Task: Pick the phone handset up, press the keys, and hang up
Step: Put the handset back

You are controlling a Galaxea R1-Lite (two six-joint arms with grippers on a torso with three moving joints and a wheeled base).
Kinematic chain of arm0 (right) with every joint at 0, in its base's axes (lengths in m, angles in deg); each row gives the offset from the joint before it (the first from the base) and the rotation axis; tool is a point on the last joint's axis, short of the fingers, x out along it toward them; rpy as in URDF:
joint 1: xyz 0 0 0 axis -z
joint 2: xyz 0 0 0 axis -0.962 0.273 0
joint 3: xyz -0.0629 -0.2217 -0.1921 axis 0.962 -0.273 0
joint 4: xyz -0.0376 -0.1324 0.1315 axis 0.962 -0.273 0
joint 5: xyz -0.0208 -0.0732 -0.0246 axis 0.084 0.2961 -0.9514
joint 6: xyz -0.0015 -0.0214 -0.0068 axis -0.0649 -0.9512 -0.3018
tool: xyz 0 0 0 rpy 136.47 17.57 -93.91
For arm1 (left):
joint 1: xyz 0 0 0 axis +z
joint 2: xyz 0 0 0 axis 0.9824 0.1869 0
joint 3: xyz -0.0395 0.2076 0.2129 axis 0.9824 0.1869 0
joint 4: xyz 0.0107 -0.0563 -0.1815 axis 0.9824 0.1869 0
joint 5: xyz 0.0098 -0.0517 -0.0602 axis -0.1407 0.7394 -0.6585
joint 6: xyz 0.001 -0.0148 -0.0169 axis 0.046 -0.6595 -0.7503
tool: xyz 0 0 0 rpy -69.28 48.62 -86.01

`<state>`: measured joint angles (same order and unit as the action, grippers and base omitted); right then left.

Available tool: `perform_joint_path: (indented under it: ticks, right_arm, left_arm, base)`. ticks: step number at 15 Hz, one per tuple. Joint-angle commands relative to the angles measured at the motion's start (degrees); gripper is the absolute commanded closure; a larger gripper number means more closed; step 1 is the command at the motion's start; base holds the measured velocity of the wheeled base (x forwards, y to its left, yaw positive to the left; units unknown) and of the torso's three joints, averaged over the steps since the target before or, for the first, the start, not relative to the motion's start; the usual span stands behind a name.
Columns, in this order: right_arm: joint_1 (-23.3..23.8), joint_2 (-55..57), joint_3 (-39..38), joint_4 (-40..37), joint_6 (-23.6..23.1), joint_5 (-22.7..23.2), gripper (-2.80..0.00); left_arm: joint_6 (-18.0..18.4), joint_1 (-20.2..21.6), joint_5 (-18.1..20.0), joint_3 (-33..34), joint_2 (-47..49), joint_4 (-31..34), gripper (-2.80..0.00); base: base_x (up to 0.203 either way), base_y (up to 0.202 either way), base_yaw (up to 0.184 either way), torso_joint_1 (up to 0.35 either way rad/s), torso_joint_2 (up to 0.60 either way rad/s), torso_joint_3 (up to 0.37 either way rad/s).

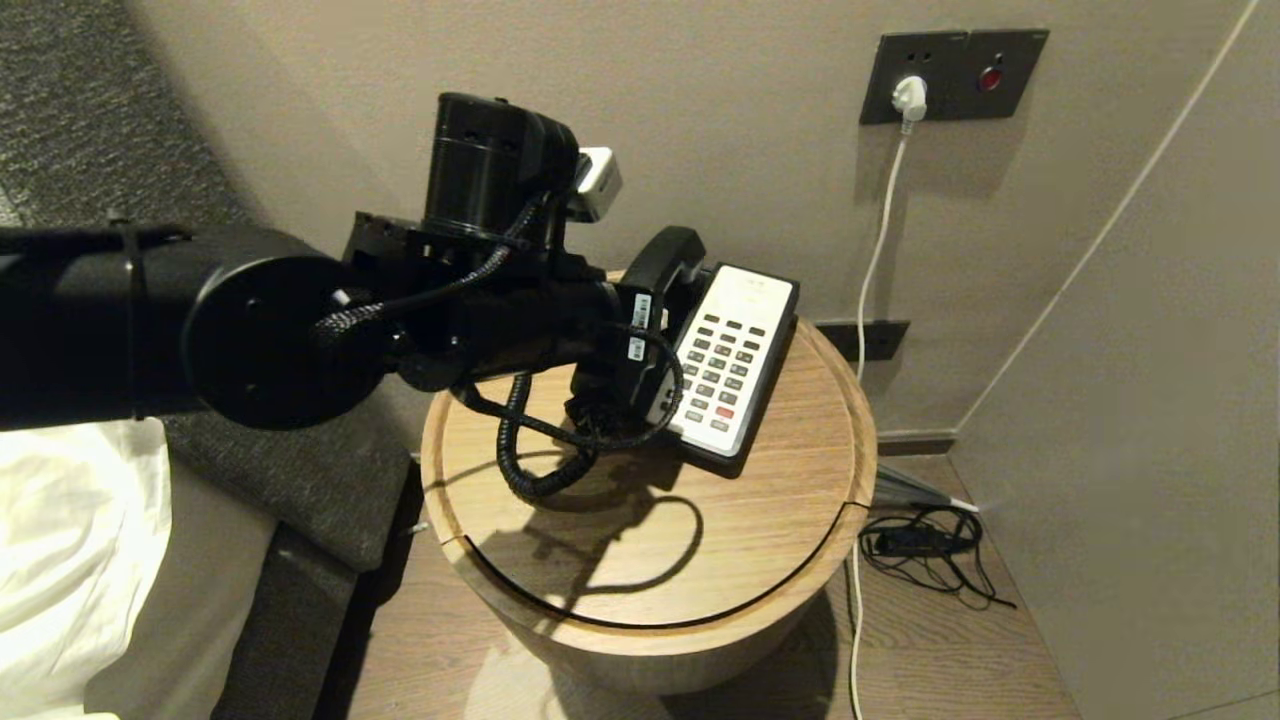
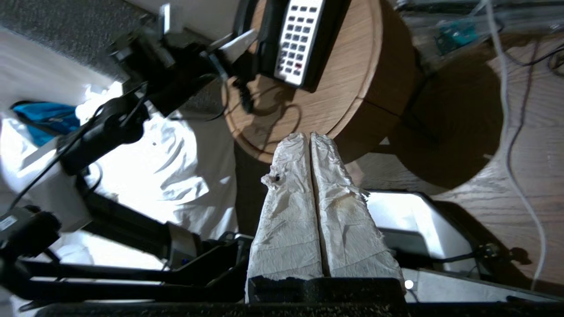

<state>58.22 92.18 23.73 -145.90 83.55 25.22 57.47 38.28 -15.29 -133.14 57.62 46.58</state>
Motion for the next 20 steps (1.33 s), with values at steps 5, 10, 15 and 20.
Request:
perform_joint_path:
  ticks: [5,10,15,20]
  right_arm:
    - [0.0,-0.1,0.2,-0.2,2.6,2.3,0.0]
    - [-0.1,-0.1,0.5,-0.2,2.6,2.4,0.0]
    - [-0.1,-0.1,0.4,-0.1,2.7,3.4,0.0]
    - [-0.1,-0.2,0.3,-0.2,2.7,3.9,0.0]
  left_arm:
    - [0.7,0.0,-0.5,-3.6,4.6,-0.2,0.0]
    - [1.0,0.2,-0.6,-4.4,6.8,-1.8,0.0]
    - [1.6,0.6,-0.8,-4.1,7.8,-2.1,0.0]
    - [2.4,1.0,-2.1,-3.8,8.0,-2.1,0.0]
  base:
    - [0.0,0.0,0.0,0.0,0.0,0.0]
    - [0.0,0.0,0.0,0.0,0.0,0.0]
    - [0.0,0.0,0.0,0.0,0.0,0.0]
    - [0.0,0.0,0.0,0.0,0.0,0.0]
